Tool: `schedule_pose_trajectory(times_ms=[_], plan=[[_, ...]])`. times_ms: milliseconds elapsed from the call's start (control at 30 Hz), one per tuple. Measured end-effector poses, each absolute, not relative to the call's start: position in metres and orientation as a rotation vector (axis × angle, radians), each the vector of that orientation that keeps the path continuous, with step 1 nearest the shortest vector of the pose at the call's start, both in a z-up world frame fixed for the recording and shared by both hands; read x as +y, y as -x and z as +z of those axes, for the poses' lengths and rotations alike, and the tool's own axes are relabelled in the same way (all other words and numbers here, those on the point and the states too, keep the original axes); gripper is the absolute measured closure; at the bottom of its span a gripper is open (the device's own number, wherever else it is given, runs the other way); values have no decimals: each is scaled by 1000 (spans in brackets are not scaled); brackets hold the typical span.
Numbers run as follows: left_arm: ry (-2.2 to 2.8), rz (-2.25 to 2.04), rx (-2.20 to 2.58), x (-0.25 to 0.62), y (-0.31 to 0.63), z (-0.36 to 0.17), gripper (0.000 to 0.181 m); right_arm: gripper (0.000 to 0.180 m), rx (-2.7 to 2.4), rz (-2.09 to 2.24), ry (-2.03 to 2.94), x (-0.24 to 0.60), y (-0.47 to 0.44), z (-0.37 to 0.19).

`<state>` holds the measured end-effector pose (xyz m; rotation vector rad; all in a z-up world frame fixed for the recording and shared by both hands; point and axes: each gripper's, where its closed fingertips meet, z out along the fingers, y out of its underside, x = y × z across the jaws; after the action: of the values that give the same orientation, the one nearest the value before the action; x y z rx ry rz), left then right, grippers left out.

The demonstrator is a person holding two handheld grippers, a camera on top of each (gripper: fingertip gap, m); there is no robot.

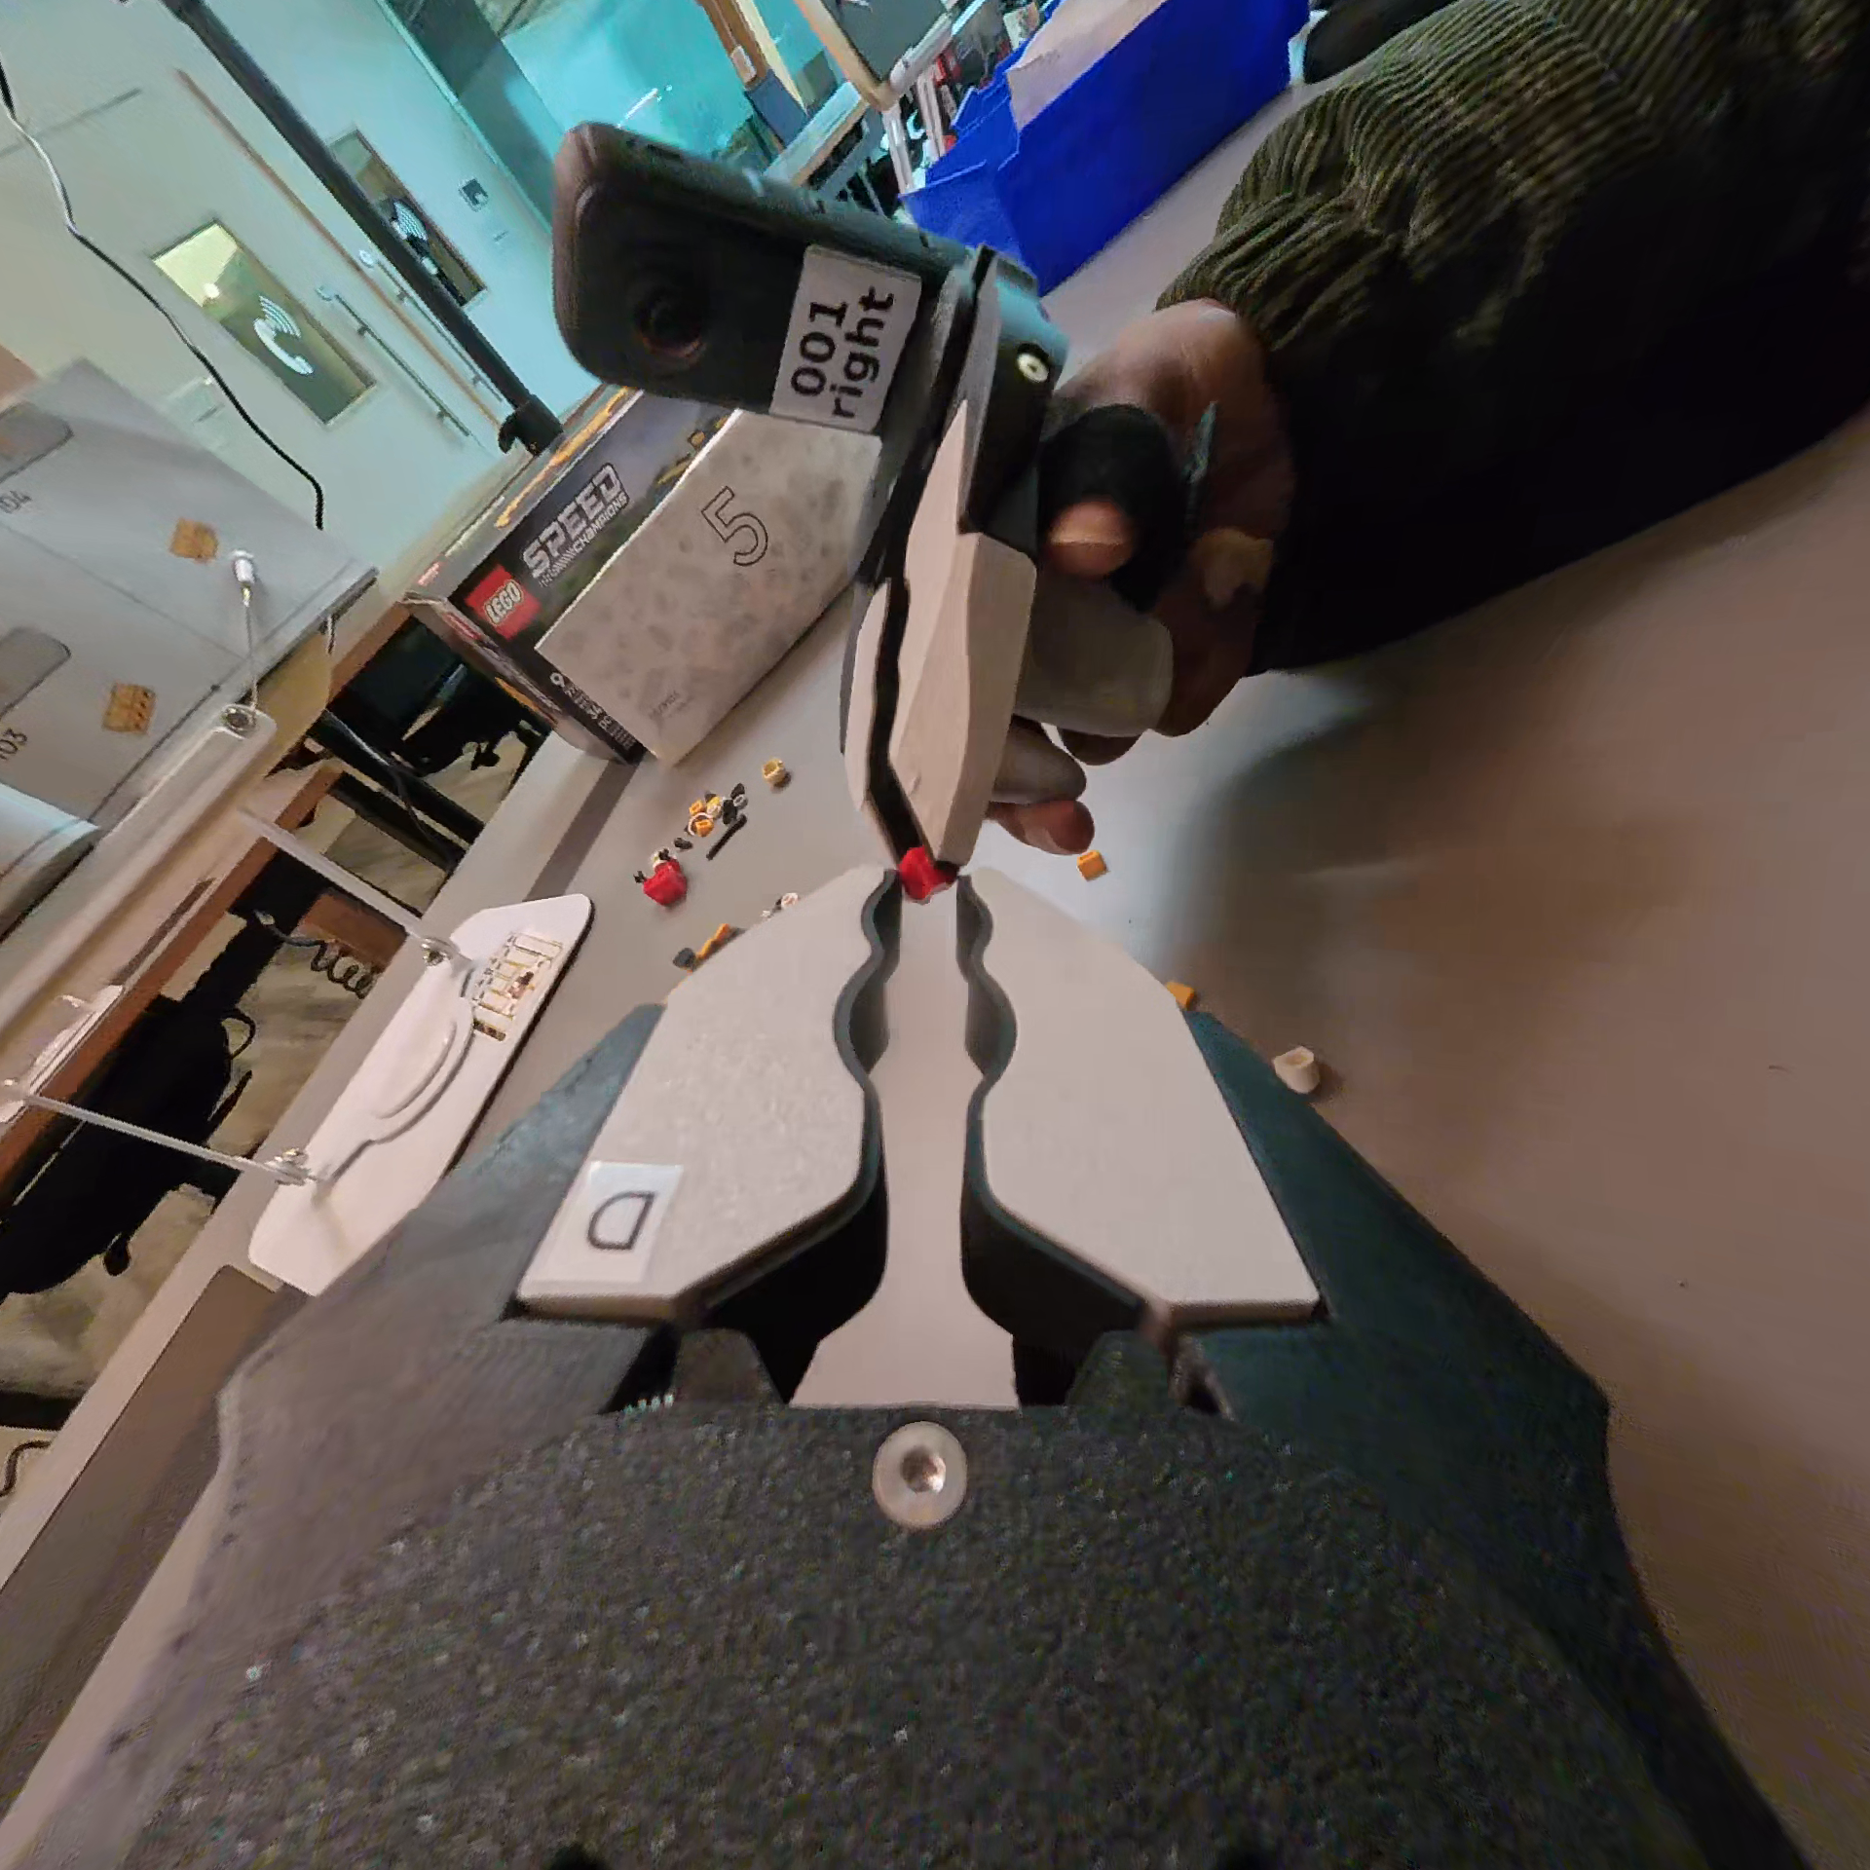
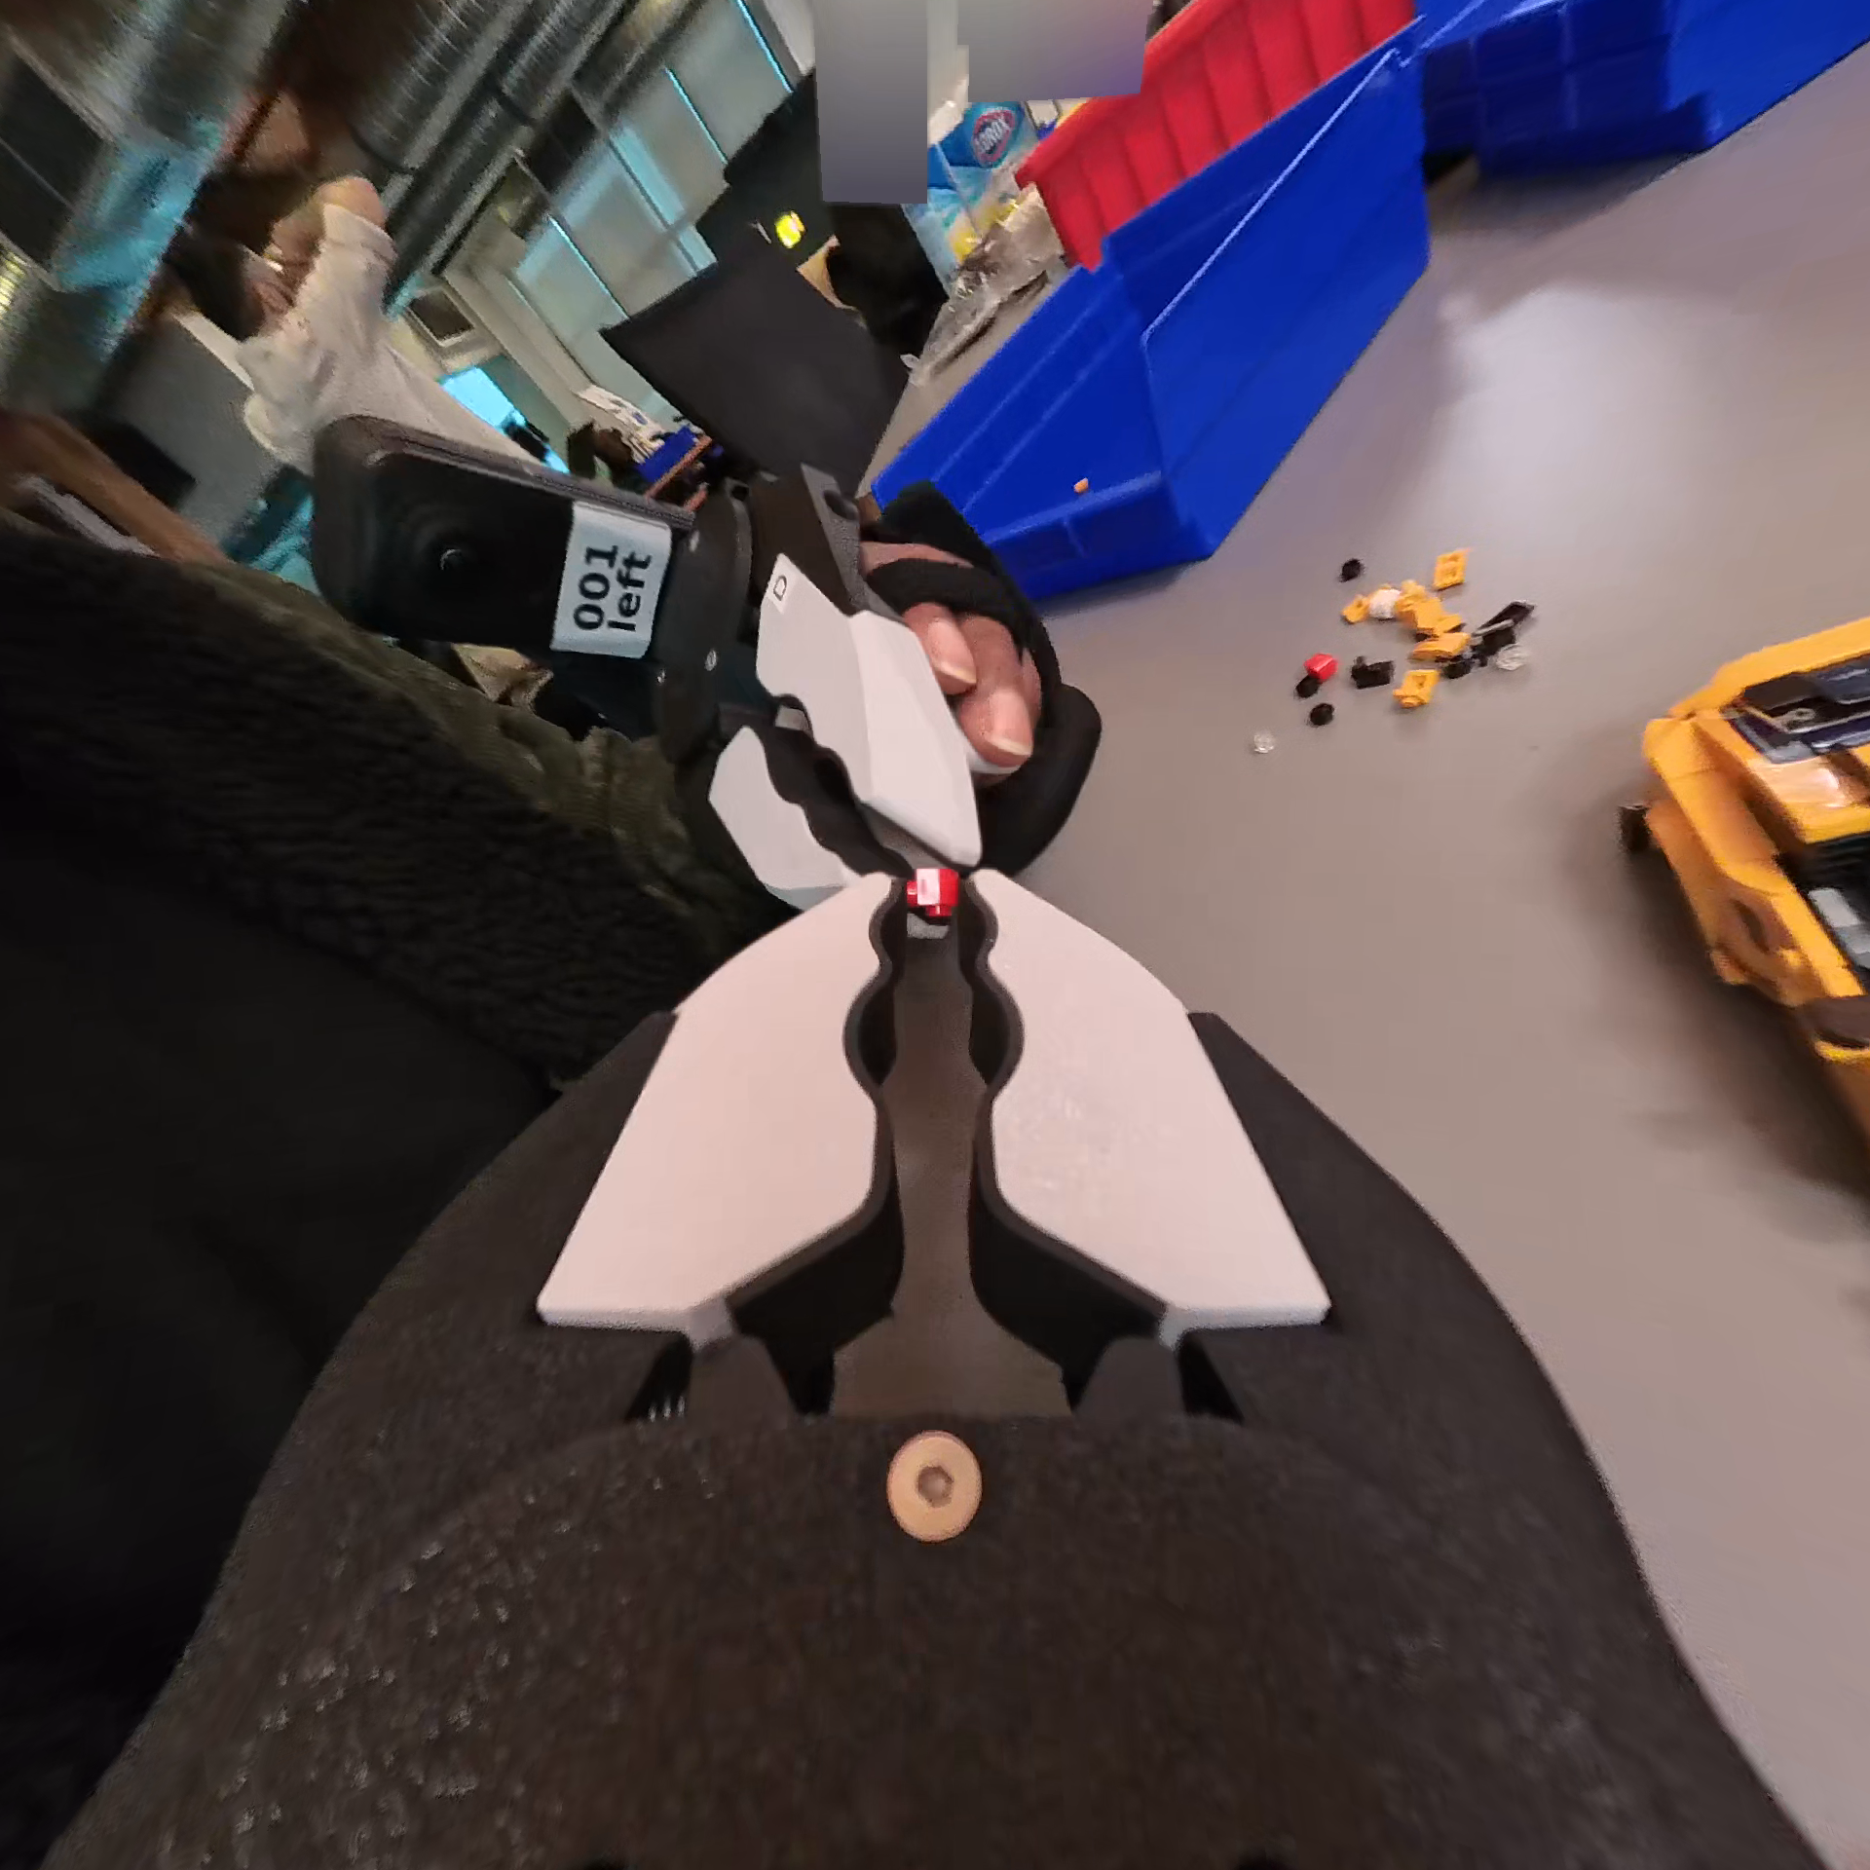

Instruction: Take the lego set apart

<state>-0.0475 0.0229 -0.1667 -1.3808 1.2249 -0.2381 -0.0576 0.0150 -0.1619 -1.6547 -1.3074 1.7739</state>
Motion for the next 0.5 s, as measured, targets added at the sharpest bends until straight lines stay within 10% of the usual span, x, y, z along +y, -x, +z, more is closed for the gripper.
schedule_pose_trajectory(times_ms=[500], plan=[[2205,65,705,86,220,-245,172,157,-2056,945,1463,-15,33,-248]])
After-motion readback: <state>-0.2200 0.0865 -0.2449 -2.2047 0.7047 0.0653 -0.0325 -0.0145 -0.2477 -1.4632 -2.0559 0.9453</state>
